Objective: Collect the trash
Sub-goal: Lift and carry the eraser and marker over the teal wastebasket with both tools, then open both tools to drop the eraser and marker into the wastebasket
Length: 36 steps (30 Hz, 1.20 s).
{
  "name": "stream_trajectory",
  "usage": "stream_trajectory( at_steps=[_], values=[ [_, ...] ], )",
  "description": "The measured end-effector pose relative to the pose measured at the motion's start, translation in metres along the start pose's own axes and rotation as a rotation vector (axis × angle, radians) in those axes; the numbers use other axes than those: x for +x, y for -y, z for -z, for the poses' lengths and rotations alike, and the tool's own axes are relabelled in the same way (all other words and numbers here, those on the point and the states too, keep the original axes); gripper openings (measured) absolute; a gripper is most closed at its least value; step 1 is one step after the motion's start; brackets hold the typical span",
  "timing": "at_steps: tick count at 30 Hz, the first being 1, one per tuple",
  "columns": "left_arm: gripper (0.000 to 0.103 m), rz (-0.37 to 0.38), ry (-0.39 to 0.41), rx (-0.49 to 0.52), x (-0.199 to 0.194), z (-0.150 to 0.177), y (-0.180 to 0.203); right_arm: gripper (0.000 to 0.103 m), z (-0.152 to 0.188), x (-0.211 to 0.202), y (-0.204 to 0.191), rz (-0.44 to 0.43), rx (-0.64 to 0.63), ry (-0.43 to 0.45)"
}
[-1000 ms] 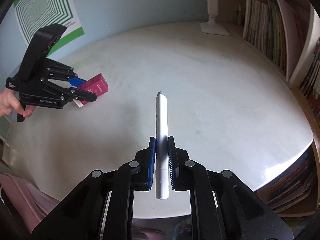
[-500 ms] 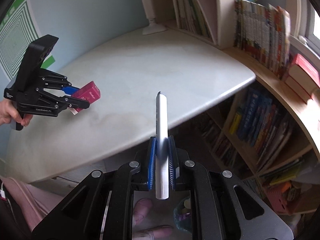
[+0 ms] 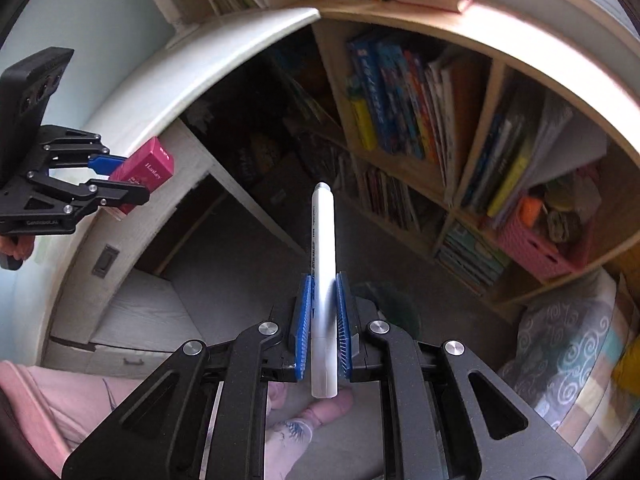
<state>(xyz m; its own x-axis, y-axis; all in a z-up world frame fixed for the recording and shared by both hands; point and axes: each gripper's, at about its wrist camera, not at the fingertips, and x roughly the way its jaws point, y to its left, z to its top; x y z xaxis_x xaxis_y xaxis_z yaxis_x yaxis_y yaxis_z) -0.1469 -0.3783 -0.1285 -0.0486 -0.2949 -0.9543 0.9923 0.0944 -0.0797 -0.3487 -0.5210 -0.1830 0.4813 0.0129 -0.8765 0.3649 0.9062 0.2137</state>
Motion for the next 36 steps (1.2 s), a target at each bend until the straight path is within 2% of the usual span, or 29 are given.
stream_trajectory(
  at_steps=[6, 9, 20, 28, 29, 30, 31, 32, 34, 36],
  values=[
    [0.026, 0.042, -0.097, 0.017, 0.068, -0.012, 0.037, 0.014, 0.042, 0.038, 0.039, -0.037, 0.127, -0.072],
    [0.026, 0.042, -0.129, 0.046, 0.107, -0.012, 0.054, 0.014, 0.064, 0.07, 0.057, -0.056, 0.198, -0.113],
    [0.026, 0.09, -0.281, 0.019, 0.259, -0.005, 0.075, 0.014, 0.121, 0.192, 0.105, -0.102, 0.397, -0.21],
    [0.026, 0.096, -0.332, 0.006, 0.317, 0.004, 0.078, 0.014, 0.135, 0.233, 0.126, -0.129, 0.451, -0.202],
    [0.027, 0.095, -0.339, 0.012, 0.322, 0.005, 0.079, 0.016, 0.136, 0.236, 0.128, -0.134, 0.455, -0.2],
    [0.028, 0.091, -0.346, 0.021, 0.327, 0.005, 0.081, 0.018, 0.137, 0.236, 0.13, -0.128, 0.46, -0.197],
    [0.049, 0.065, -0.358, 0.034, 0.331, 0.005, 0.083, 0.021, 0.137, 0.237, 0.13, -0.131, 0.462, -0.188],
    [0.067, 0.054, -0.356, 0.044, 0.332, 0.004, 0.085, 0.031, 0.136, 0.236, 0.131, -0.144, 0.464, -0.169],
    [0.074, 0.056, -0.323, 0.046, 0.33, 0.003, 0.088, 0.047, 0.136, 0.232, 0.133, -0.133, 0.462, -0.142],
    [0.075, 0.068, -0.321, 0.041, 0.329, 0.002, 0.089, 0.051, 0.136, 0.229, 0.136, -0.136, 0.475, -0.122]
  ],
)
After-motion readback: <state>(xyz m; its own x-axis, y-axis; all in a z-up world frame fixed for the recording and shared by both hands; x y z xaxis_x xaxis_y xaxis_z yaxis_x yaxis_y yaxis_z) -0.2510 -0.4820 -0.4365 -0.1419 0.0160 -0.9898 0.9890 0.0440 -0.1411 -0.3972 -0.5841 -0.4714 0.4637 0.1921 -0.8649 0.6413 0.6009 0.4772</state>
